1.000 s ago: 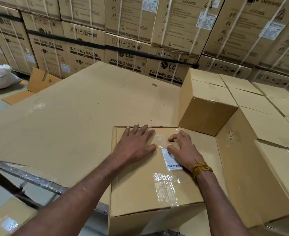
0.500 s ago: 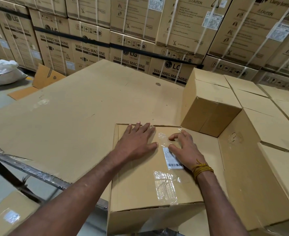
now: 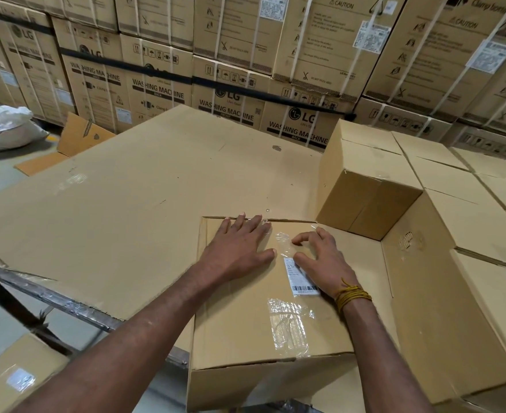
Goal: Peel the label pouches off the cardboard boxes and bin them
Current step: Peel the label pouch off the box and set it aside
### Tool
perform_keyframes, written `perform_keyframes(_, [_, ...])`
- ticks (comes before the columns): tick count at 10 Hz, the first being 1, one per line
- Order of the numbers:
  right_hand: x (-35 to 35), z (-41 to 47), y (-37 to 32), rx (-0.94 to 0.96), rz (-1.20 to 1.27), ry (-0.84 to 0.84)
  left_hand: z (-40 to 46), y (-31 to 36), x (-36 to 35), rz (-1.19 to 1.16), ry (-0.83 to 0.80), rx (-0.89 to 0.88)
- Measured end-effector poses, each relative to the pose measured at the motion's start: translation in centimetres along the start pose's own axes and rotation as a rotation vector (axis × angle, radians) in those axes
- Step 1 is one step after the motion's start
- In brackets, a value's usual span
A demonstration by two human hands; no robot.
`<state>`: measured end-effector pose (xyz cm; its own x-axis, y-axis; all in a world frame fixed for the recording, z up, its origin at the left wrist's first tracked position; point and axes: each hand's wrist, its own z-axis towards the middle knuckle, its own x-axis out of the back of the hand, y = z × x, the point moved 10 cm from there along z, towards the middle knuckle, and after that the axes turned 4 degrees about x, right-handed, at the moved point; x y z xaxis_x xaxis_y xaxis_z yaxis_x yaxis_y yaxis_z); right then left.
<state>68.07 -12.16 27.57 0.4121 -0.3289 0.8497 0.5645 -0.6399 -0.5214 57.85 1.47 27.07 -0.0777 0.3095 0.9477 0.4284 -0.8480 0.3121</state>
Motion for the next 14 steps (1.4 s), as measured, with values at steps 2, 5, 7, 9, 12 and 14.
perform_keyframes(2, [-0.1,-0.2,-0.2,0.007,-0.04,-0.011,0.1,-0.1,0.0,-0.003,0.003,0.002])
perform_keyframes(5, [0.1,-0.3,-0.5,0.011,-0.049,0.005,0.0,0.1,0.1,0.007,0.012,-0.009])
perform_keyframes(7, [0.2,-0.3,-0.3,-0.004,-0.031,0.015,-0.1,0.1,0.1,0.008,0.004,-0.01])
perform_keyframes(9, [0.1,0.0,-0.3,-0.019,-0.022,0.0,0.0,0.1,0.0,0.004,-0.001,-0.007])
perform_keyframes(12, [-0.4,1.6,-0.5,-0.032,0.036,-0.104,0.0,0.1,0.1,0.011,0.004,-0.008])
perform_keyframes(14, [-0.4,1.9,-0.7,0.001,-0.007,-0.051,0.2,0.1,0.0,0.003,-0.003,-0.004])
